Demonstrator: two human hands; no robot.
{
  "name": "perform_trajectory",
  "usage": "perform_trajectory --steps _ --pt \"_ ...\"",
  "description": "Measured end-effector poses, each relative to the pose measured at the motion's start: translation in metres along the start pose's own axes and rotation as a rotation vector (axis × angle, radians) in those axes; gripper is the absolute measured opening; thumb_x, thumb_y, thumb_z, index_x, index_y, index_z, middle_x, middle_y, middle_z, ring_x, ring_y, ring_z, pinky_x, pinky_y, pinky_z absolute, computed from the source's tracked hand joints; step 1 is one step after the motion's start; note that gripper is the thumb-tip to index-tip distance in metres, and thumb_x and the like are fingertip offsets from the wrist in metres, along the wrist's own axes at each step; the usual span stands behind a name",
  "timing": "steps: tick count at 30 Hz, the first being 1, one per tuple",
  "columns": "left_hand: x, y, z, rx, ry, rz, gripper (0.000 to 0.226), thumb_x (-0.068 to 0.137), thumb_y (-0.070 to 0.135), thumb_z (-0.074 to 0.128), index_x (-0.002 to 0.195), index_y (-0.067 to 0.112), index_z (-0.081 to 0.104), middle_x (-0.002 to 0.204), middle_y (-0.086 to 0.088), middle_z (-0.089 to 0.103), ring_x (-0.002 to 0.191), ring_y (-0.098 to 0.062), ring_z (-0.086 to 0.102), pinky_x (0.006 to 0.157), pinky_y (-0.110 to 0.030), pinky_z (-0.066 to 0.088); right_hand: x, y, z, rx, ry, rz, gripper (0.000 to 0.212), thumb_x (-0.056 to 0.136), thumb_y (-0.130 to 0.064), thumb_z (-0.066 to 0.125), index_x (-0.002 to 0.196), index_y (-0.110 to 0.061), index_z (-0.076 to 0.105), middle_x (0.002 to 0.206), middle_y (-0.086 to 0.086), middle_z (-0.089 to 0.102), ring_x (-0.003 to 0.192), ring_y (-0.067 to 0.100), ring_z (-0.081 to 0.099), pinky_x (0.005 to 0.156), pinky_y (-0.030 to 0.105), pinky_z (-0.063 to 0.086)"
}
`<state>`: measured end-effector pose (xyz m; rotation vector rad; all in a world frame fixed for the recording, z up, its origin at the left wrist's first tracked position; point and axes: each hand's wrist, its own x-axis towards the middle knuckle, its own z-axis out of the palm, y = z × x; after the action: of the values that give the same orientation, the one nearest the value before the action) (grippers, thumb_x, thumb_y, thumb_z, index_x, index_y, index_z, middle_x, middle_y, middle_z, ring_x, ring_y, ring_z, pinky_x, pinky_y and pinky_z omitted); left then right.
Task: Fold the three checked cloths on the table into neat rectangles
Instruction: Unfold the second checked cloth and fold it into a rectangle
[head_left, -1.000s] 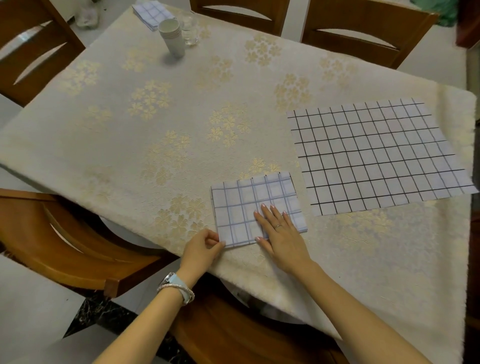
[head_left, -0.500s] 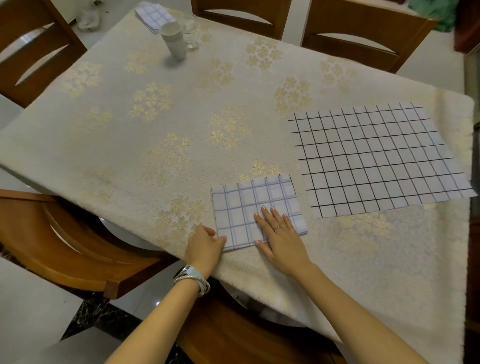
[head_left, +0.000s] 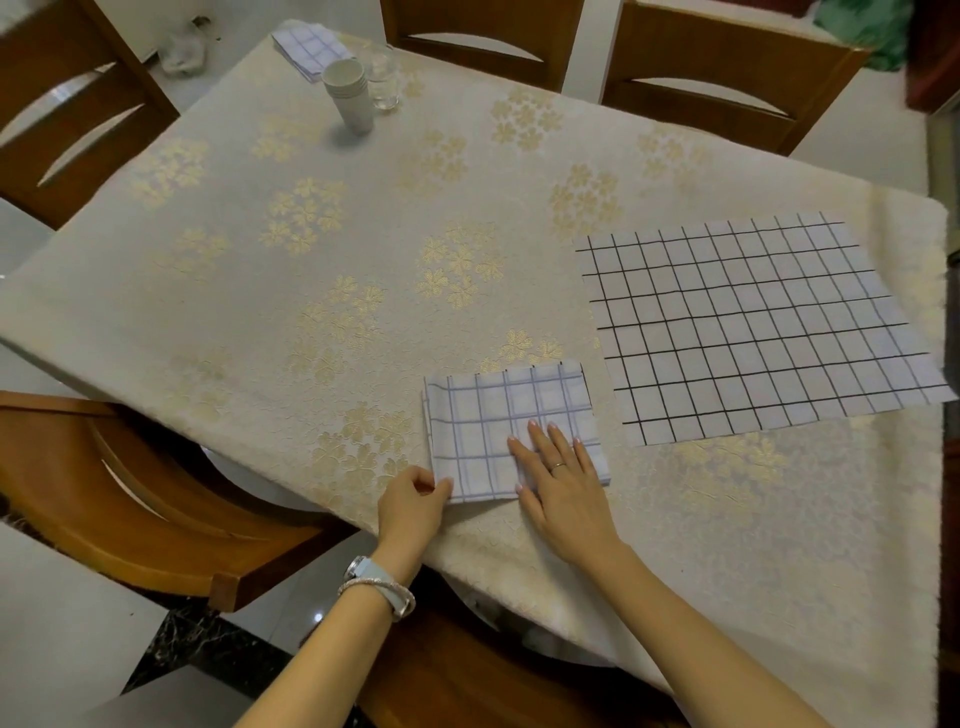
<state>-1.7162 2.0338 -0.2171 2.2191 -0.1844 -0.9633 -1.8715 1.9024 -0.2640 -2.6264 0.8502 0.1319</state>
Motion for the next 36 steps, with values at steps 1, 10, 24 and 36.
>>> perform_trajectory --steps 1,10,24,36 --pt "-0.004 0.004 0.000 -0.034 0.008 0.025 0.011 0.092 0.020 0.064 0.090 0.010 0.061 0.091 -0.004 0.066 0.085 -0.016 0.062 0.067 -0.024 0.047 0.001 -0.001 -0.001 0.005 0.010 0.007 0.061 0.096 -0.049 0.026 0.154 -0.034 0.021 0.164 0.000 0.014 0.152 0.019 0.004 0.123 0.045 0.008" --pt "-0.039 0.042 0.029 -0.222 -0.029 0.320 0.009 0.093 0.010 0.062 0.089 0.014 0.055 0.104 0.025 0.059 0.086 0.012 0.062 0.067 -0.008 0.050 0.010 0.005 -0.005 0.067 0.000 -0.013 0.065 0.094 -0.059 0.035 0.153 -0.038 0.019 0.165 -0.002 0.005 0.152 0.020 0.001 0.122 0.041 -0.003" --pt "-0.036 0.047 0.123 0.150 -0.030 0.599 0.022 0.087 0.025 0.063 0.097 0.029 0.043 0.117 -0.009 0.059 0.122 -0.026 0.053 0.100 -0.039 0.048 0.013 0.037 -0.054 0.920 0.241 0.601 0.021 0.093 -0.034 0.062 0.079 -0.019 0.069 0.074 -0.003 0.069 0.069 0.014 0.065 0.067 0.028 0.057" --pt "-0.002 0.034 0.112 0.762 0.058 0.826 0.059 0.096 0.038 0.029 0.146 0.009 0.041 0.156 -0.012 0.036 0.146 -0.027 0.031 0.121 -0.046 0.015 0.025 0.046 -0.059 0.570 0.164 0.628 0.011 0.092 -0.031 0.063 0.099 -0.023 0.063 0.079 -0.012 0.061 0.069 0.003 0.056 0.053 0.019 0.038"
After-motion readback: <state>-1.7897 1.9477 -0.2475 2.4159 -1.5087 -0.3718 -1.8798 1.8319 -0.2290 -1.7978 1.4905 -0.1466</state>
